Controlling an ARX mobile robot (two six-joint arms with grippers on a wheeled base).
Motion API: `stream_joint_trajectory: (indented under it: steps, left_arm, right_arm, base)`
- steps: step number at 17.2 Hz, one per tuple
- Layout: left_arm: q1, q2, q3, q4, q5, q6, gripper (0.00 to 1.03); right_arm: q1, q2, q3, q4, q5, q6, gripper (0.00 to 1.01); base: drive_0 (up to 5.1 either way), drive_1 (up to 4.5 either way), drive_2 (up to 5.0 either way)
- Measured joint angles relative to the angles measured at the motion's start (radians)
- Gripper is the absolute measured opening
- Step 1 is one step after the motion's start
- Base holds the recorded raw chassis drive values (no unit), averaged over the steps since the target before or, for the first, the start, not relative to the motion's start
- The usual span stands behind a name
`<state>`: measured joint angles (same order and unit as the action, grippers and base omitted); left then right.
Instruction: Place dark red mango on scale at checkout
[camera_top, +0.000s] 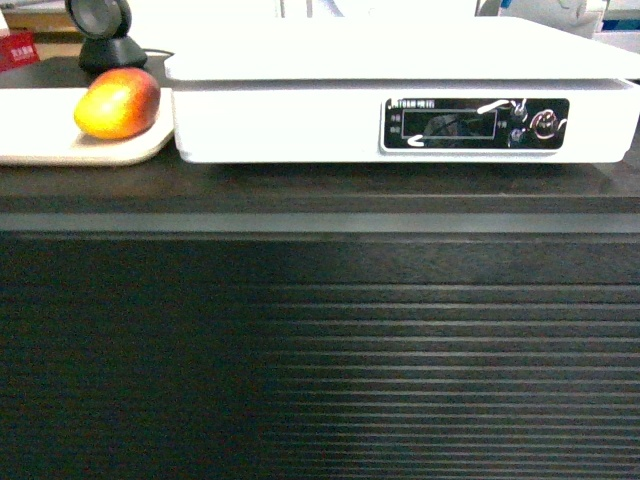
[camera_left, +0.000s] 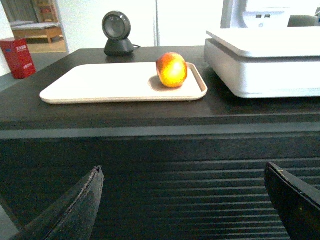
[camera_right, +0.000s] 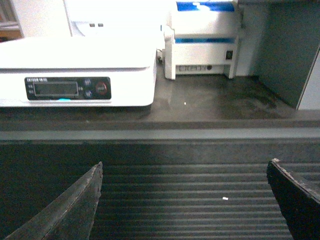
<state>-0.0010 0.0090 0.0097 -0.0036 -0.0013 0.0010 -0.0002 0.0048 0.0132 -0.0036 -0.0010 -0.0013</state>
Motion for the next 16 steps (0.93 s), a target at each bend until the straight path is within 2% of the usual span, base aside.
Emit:
stream_joint_trajectory:
  steps: [16]
  left_arm:
    - [0.000, 0.000, 0.000, 0.000, 0.001, 0.000, 0.98]
  right_arm:
    - [0.000, 0.000, 0.000, 0.000, 0.001, 0.001, 0.98]
  base:
    - [0.0, 0.00, 0.0]
